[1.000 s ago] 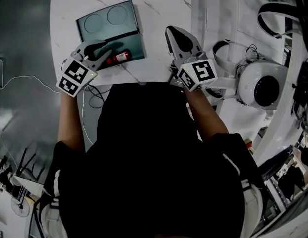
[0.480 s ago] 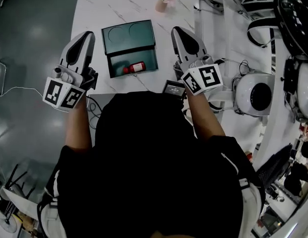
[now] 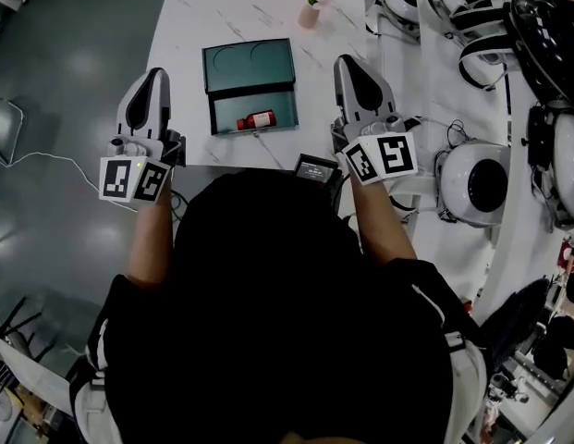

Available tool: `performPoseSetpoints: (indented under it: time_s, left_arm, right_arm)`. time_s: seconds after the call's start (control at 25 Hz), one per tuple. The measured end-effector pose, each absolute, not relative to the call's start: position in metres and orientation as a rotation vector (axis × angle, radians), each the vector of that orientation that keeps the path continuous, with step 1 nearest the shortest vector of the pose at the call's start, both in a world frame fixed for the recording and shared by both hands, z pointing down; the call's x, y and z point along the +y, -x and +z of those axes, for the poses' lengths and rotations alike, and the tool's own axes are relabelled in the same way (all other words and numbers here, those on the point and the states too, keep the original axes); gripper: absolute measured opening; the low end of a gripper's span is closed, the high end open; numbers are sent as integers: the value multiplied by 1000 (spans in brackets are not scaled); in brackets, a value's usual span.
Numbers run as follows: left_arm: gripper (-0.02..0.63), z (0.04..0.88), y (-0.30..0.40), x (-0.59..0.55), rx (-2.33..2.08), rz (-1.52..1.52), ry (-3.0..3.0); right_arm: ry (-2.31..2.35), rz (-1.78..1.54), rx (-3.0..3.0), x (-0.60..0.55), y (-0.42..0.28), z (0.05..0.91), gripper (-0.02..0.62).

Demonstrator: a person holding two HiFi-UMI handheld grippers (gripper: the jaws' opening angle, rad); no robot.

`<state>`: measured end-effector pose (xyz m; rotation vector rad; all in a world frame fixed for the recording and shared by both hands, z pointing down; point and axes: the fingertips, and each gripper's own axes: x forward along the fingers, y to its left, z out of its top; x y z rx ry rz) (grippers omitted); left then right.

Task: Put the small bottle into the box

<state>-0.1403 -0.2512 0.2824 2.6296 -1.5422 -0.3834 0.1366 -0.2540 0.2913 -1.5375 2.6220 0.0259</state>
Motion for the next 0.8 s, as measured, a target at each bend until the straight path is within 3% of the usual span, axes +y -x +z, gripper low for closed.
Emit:
performPoseSetpoints:
  time_s: [0.56, 0.8]
  left_arm:
    - [15, 301, 123, -88, -1754, -238, -2545]
    - [15, 313, 122, -20, -1776, -122, -2534]
  right_arm:
    - [1551, -129, 2640, -113, -154, 331, 34]
    - [1508, -113, 2718, -48, -132, 348, 34]
